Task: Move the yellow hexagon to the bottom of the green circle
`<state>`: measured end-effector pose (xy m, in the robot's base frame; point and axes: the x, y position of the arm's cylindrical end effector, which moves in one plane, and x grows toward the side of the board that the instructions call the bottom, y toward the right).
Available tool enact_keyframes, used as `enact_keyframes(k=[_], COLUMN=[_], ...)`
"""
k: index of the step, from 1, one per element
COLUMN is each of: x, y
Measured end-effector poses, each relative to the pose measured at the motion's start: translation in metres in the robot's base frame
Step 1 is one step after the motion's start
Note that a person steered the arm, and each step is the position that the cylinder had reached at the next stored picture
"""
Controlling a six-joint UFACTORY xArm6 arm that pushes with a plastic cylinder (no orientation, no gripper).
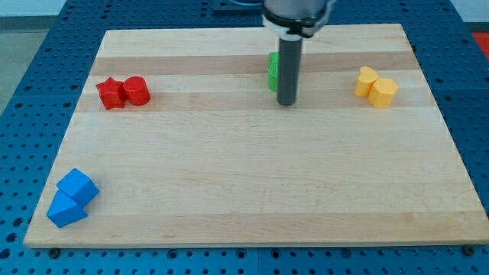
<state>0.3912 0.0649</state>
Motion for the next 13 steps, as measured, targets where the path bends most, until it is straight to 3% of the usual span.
enact_keyframes(k=[3, 4, 5, 6, 8, 13], x=[0.053, 0.114, 0.121, 0.058, -0.006, -0.006], y=[0.094, 0.1, 0.167, 0.224, 0.21, 0.144])
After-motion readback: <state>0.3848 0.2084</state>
